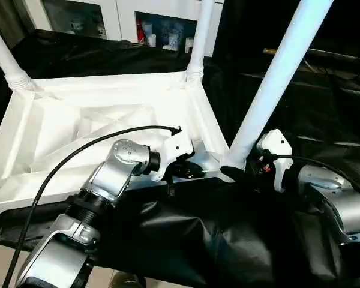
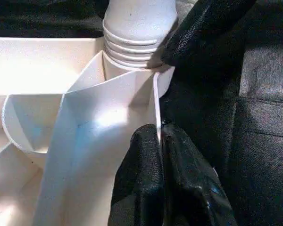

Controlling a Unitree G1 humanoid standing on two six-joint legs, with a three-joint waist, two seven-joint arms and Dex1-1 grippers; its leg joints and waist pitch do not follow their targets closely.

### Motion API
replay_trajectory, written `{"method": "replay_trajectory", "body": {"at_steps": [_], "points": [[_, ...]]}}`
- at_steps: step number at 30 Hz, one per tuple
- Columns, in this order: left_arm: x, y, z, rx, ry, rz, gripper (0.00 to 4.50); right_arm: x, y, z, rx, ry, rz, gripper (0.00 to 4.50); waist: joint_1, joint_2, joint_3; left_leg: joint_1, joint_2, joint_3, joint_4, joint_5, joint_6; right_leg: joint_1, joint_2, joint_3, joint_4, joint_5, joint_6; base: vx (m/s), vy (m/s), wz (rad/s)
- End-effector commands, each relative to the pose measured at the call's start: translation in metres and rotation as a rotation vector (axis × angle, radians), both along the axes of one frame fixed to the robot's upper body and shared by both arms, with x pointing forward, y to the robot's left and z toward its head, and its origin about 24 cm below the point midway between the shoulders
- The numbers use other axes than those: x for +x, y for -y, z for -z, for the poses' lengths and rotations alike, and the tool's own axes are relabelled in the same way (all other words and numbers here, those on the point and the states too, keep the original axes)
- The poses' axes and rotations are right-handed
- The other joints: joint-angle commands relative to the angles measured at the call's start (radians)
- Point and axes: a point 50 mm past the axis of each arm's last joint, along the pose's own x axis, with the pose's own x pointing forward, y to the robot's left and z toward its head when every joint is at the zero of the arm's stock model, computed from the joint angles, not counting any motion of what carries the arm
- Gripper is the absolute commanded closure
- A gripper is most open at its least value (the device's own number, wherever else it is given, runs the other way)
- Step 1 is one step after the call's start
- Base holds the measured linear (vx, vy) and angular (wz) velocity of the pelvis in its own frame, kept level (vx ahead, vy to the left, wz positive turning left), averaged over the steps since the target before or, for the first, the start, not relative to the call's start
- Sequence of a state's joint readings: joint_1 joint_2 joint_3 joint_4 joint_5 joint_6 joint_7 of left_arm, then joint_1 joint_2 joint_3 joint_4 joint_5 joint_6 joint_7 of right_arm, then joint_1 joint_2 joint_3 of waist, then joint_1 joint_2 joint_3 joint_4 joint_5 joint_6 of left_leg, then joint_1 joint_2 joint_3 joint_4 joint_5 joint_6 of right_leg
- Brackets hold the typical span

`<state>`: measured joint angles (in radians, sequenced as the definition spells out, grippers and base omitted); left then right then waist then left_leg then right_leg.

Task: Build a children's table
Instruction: Rotate leg to tighten

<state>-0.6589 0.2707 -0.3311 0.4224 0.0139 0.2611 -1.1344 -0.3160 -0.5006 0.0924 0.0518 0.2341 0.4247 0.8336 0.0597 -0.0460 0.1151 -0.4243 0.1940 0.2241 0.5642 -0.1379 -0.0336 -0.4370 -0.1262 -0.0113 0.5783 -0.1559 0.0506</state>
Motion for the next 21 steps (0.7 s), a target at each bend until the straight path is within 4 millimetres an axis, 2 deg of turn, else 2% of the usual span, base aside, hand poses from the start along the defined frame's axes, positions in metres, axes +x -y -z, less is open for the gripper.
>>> {"method": "replay_trajectory", "body": {"at_steps": [1, 12, 21], "points": [[-0.0052, 0.0087, -0.0024, -0.05, -0.012, 0.053, 4.5, -0.0002, -0.0017, -0.0002, 0.011, -0.01, -0.01, 0.89, -0.001, -0.006, -0.073, 0.041, 0.026, -0.012, -0.057, -0.209, 0.071, 0.04, 0.004, 0.008, -0.048, -0.124, -0.234, 0.0, 0.0, 0.0], [-0.0049, 0.0084, -0.0027, -0.05, -0.012, 0.047, 4.5, -0.0003, -0.0034, 0.0022, -0.001, -0.016, -0.023, 1.72, -0.001, -0.007, -0.074, 0.042, 0.026, -0.012, -0.055, -0.205, 0.074, 0.042, 0.003, 0.008, -0.047, -0.13, -0.238, 0.0, 0.0, 0.0], [-0.0039, 0.0082, -0.0024, -0.053, -0.006, 0.035, 4.5, -0.0022, -0.0034, 0.006, -0.017, -0.024, -0.038, 1.84, -0.001, -0.011, -0.076, 0.042, 0.026, -0.011, -0.05, -0.184, 0.089, 0.043, 0.003, 0.008, -0.043, -0.119, -0.245, 0.0, 0.0, 0.0]]}}
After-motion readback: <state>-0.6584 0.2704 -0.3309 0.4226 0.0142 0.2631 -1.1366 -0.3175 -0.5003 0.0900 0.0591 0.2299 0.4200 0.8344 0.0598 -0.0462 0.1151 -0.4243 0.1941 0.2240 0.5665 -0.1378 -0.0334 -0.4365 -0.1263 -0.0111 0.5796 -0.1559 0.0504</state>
